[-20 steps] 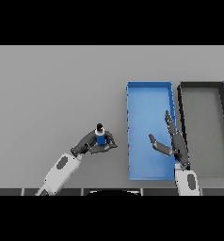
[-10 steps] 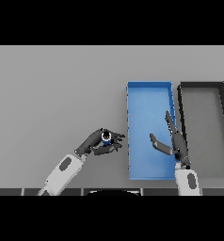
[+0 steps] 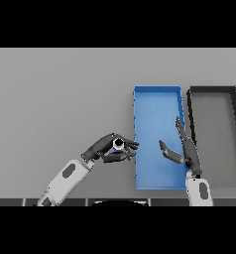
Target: Pick up the blue pipe and place it into the blue bin.
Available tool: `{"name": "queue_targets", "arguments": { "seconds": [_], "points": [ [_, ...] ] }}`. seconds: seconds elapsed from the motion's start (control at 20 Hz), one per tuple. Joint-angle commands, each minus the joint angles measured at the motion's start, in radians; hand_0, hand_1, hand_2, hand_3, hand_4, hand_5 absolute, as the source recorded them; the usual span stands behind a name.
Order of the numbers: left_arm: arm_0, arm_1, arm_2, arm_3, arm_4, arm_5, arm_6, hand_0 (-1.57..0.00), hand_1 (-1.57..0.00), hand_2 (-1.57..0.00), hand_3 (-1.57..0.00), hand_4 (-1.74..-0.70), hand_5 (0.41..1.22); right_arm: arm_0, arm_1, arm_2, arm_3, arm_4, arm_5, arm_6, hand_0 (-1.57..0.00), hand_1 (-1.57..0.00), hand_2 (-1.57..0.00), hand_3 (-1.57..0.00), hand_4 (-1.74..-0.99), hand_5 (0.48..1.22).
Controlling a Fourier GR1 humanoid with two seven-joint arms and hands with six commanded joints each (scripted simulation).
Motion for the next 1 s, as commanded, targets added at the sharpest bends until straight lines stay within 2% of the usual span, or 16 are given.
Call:
{"name": "queue_targets", "arguments": {
  "seconds": [0.0, 0.2, 0.35, 0.45, 0.55, 0.6, 0.8, 0.85, 0.95],
  "points": [
    [0.001, 0.0, -0.003, -0.006, 0.002, 0.0, 0.014, -1.57, -1.57, -1.57, -1.44, -1.73, 1.219, 0.003, 0.0, -0.001, -0.002, -0.001, -0.001, -0.003, 0.0, 0.0, 0.0, 0.0, -1.186, 0.629],
    [0.001, 0.003, -0.005, -0.015, 0.005, -0.004, 0.039, -1.57, -1.57, -1.57, -1.44, -1.73, 1.219, 0.039, 0.02, 0.008, -0.021, 0.013, -0.021, -0.019, 0.0, 0.0, 0.0, 0.0, -1.178, 0.629],
    [-0.007, -0.004, -0.002, 0.004, -0.006, -0.001, 0.033, -1.57, -1.57, -1.57, -1.44, -1.73, 1.22, 0.059, 0.03, 0.009, -0.032, 0.021, -0.036, -0.023, 0.0, 0.0, 0.0, 0.0, -1.209, 0.623],
    [-0.002, 0.001, -0.001, 0.008, -0.005, -0.009, 0.02, -1.57, -1.57, -1.57, -1.44, -1.73, 1.22, 0.072, 0.04, 0.016, -0.047, 0.019, -0.037, -0.03, 0.0, 0.0, 0.0, 0.0, -1.197, 0.618],
    [-0.007, -0.002, 0.005, 0.008, -0.006, -0.002, 0.019, -1.57, -1.57, -1.57, -1.44, -1.73, 1.221, 0.061, 0.025, 0.012, -0.083, -0.028, 0.001, -0.05, 0.0, 0.0, 0.0, 0.0, -1.195, 0.61],
    [0.0, 0.0, 0.0, 0.014, -0.006, -0.01, 0.016, -1.57, -1.57, -1.57, -1.44, -1.73, 1.221, 0.053, 0.023, 0.015, -0.106, -0.085, 0.043, -0.027, 0.0, 0.0, 0.0, 0.0, -1.197, 0.604],
    [-0.003, 0.004, -0.001, 0.009, -0.013, -0.017, 0.005, -1.57, -1.57, -1.57, -1.44, -1.73, 1.221, 0.006, -0.093, 0.016, -0.23, -0.264, 0.201, 0.086, 0.0, 0.0, 0.0, 0.0, -1.232, 0.55],
    [-0.001, 0.004, -0.001, 0.002, -0.011, -0.015, 0.007, -1.57, -1.57, -1.57, -1.44, -1.73, 1.221, -0.018, -0.128, 0.02, -0.257, -0.294, 0.231, 0.121, 0.0, 0.0, 0.0, 0.0, -1.25, 0.532],
    [0.0, 0.003, 0.003, 0.009, -0.008, -0.016, 0.016, -1.57, -1.57, -1.57, -1.44, -1.73, 1.221, -0.075, -0.156, 0.063, -0.302, -0.311, 0.262, 0.194, 0.0, 0.0, 0.0, 0.0, -1.274, 0.518]
  ]
}}
